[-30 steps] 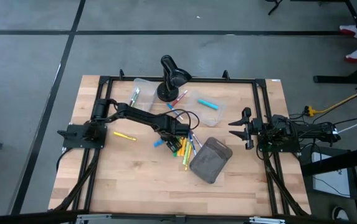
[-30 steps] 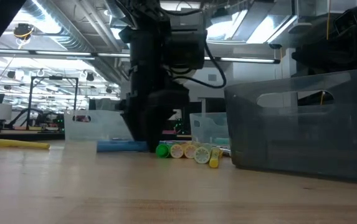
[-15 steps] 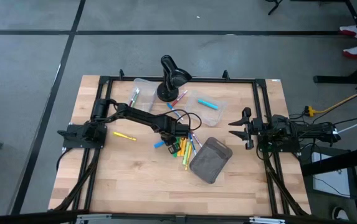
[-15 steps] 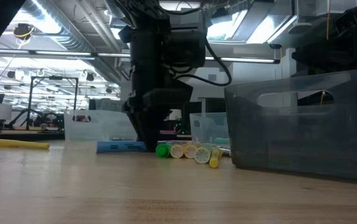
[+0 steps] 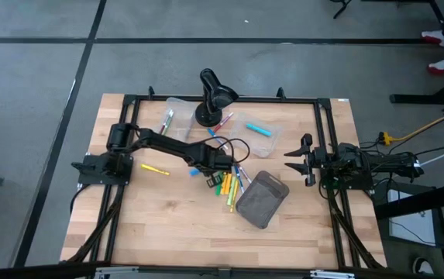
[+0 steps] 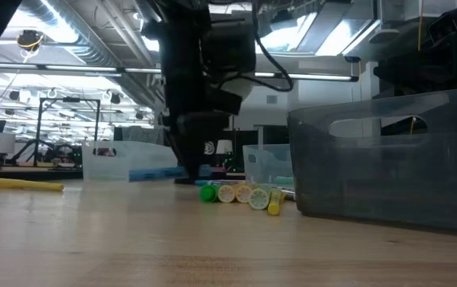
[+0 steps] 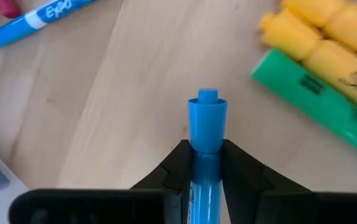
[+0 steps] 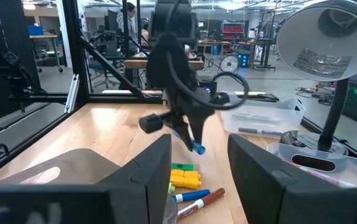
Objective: Pick & Place Markers
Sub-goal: Put the blue highlighter pen into the right transparent bin
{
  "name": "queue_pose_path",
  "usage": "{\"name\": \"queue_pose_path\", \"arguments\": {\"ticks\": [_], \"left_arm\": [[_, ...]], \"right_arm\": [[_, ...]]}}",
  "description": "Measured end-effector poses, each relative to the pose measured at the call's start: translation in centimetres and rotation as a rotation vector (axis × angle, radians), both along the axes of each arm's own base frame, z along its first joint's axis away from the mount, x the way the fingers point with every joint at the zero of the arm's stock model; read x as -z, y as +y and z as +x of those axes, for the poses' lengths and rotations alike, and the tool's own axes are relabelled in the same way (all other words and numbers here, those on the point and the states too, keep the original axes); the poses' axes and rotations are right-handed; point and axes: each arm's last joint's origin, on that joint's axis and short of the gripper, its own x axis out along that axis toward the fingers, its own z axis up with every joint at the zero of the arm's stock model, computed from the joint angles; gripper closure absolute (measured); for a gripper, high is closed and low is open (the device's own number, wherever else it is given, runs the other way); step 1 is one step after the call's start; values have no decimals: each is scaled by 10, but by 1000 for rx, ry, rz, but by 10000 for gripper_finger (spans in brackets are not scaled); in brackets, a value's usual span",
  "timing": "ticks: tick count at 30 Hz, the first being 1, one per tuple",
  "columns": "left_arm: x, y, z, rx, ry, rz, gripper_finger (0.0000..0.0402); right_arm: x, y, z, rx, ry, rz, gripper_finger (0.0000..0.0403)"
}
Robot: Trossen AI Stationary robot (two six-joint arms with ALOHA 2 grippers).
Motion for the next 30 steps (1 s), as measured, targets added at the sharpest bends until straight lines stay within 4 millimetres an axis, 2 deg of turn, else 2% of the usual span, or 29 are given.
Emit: {"name": "queue_pose_path", "arguments": {"ticks": [10,23,27,30], "left_arm": [[-36,-7,-7,48,-102,22,344],[-123,-26,-30,154,-433,152,344],[-133,-33,-32,251,-581,157,344],[-132,-33,-35,294,-682,167,344]], "right_arm": [[0,0,0,0,0,0,246],[0,0,0,0,0,0,246],[0,0,0,0,0,0,246],[0,0,0,0,0,0,246]]}}
